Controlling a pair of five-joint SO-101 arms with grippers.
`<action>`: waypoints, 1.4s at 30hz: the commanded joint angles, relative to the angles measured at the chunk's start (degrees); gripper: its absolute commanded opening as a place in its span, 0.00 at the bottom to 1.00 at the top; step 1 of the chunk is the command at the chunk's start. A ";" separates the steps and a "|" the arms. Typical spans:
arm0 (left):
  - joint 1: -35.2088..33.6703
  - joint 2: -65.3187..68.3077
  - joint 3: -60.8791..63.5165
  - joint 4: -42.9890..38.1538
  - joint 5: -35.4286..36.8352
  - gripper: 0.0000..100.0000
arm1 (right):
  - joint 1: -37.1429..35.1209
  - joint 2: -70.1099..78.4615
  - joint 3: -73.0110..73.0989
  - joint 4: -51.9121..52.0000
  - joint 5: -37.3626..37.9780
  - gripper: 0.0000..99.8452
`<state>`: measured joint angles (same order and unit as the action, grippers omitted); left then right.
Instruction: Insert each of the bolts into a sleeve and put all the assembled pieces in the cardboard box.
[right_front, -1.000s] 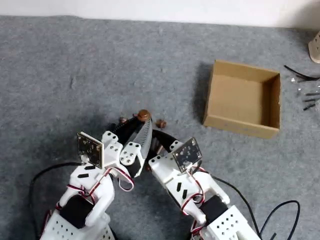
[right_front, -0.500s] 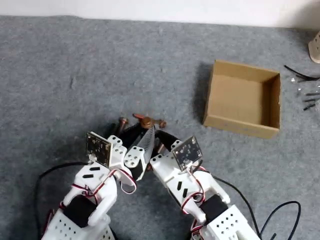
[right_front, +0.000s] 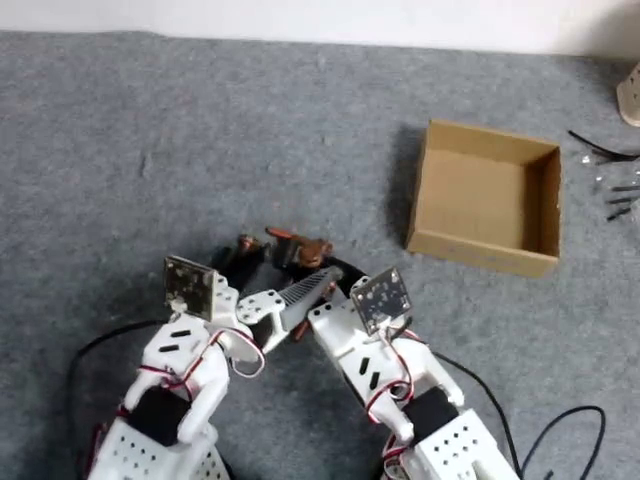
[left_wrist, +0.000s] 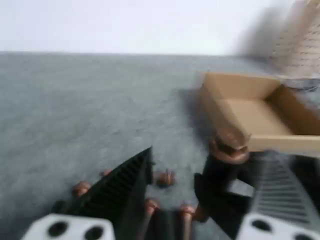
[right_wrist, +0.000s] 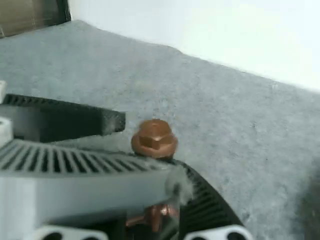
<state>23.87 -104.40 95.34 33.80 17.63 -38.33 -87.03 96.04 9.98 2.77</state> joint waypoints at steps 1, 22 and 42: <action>-1.19 -0.31 -1.63 0.18 0.79 0.34 | 1.36 -1.01 9.10 -0.66 0.09 0.00; -21.76 0.04 1.89 -7.74 13.10 0.22 | 16.31 -1.01 9.10 -0.75 0.00 0.00; -24.48 0.04 1.63 1.58 -23.91 0.01 | 27.91 -1.01 9.10 3.65 0.35 0.00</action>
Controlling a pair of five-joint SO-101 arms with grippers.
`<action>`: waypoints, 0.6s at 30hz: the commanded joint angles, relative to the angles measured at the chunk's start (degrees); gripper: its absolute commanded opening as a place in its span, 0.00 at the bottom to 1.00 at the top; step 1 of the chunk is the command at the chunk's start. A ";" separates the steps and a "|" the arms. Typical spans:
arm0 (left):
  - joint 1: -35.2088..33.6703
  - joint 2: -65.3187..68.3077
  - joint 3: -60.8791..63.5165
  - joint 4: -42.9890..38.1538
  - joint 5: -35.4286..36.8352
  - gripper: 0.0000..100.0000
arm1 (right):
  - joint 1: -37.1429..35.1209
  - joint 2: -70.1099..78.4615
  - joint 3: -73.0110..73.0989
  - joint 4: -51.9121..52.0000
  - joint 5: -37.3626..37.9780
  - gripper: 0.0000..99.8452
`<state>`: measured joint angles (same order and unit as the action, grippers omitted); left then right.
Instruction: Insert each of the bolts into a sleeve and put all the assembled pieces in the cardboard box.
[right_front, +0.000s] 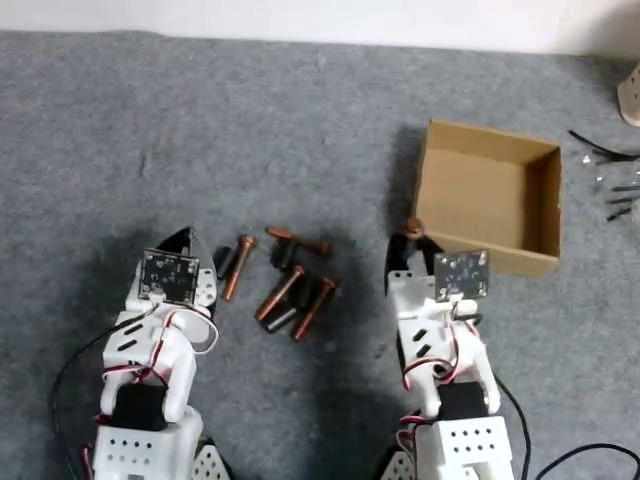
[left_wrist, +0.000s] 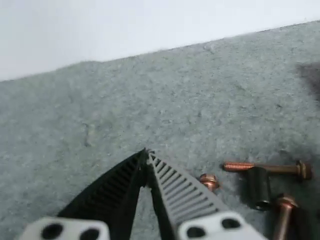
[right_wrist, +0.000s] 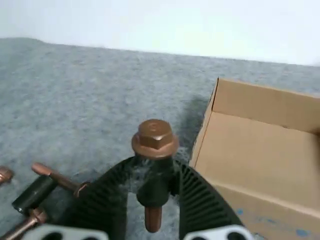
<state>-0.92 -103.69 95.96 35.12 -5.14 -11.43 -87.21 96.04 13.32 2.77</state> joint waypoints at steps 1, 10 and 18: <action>0.31 -0.66 1.01 0.35 -1.14 0.01 | 1.36 -1.19 9.10 1.54 0.35 0.00; 0.31 -0.66 1.19 0.26 -1.23 0.01 | 7.69 -0.75 -4.97 15.52 0.09 0.00; 0.31 -0.66 1.19 0.18 -1.14 0.01 | 5.23 14.11 -16.57 12.35 0.09 0.00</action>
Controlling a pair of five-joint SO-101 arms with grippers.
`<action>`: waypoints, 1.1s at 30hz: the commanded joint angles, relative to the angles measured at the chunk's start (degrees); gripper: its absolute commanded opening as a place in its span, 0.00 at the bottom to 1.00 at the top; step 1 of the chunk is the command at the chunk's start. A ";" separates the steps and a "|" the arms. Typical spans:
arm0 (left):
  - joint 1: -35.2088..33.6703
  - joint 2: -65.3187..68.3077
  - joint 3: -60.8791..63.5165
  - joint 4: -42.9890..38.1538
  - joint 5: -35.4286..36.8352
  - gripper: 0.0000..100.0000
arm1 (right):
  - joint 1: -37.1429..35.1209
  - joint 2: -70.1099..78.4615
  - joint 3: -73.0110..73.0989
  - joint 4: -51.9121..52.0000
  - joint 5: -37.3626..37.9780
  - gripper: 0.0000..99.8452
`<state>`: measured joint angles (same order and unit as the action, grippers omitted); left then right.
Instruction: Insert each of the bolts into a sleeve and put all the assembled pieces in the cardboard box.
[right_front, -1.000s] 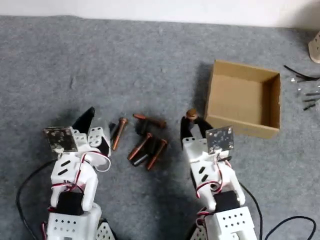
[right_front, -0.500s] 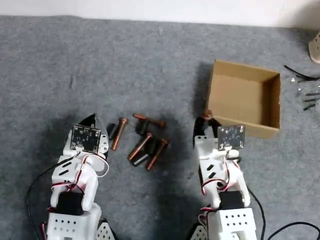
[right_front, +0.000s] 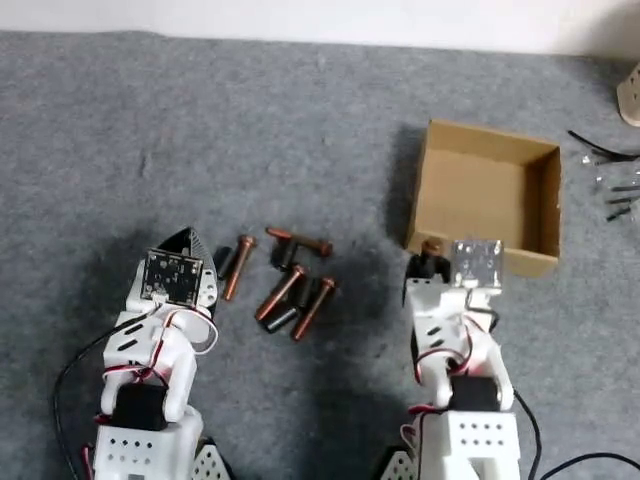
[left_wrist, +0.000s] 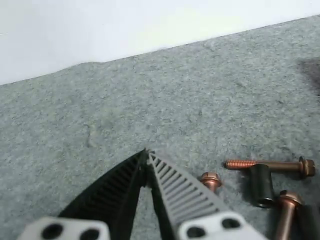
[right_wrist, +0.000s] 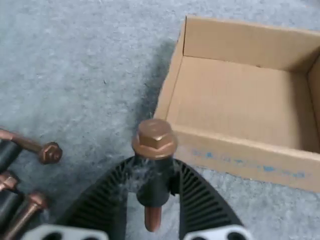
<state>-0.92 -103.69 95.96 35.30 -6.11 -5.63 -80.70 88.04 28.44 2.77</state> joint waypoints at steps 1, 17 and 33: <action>0.31 -0.66 1.19 0.00 -0.18 0.01 | -0.48 11.91 -11.30 -3.56 0.00 0.00; 2.15 -0.66 1.19 0.00 -0.35 0.01 | 15.60 68.00 -46.37 -16.57 -34.81 0.00; 2.51 -0.66 1.19 0.18 -0.35 0.01 | 17.27 79.78 -47.60 -18.42 -35.43 0.09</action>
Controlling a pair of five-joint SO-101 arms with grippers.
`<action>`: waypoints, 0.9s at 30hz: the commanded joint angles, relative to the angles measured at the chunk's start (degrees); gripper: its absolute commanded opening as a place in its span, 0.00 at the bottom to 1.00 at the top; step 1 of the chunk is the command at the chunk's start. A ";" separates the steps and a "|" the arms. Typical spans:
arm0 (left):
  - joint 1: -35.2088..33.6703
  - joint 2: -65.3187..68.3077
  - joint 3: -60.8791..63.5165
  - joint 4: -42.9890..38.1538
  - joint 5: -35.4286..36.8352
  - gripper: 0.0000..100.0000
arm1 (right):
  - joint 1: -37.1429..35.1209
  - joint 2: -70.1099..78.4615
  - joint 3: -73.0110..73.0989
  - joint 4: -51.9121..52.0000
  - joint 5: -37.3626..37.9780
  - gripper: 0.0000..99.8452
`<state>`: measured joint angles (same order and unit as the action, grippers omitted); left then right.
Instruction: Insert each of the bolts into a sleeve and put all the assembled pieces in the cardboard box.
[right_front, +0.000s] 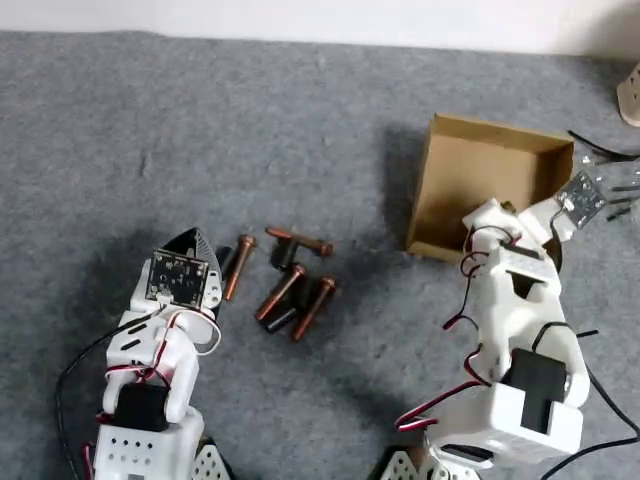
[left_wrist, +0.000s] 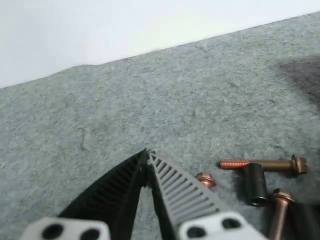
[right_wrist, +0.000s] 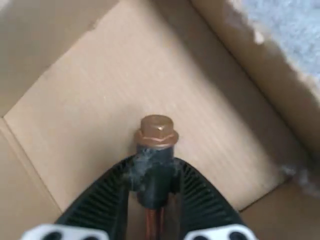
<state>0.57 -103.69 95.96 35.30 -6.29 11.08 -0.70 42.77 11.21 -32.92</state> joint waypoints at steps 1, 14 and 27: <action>1.01 -0.66 1.19 0.18 -0.18 0.01 | 0.48 -0.22 -2.33 -1.19 2.02 0.13; 1.10 -0.66 1.19 0.18 -0.18 0.01 | -2.68 -16.13 3.21 0.75 6.33 0.29; 1.01 -0.66 1.19 0.00 -0.18 0.01 | -34.07 -57.36 33.27 2.07 27.96 0.29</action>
<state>0.75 -103.69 95.96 35.30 -6.29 -16.35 -51.87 73.10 13.14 -10.51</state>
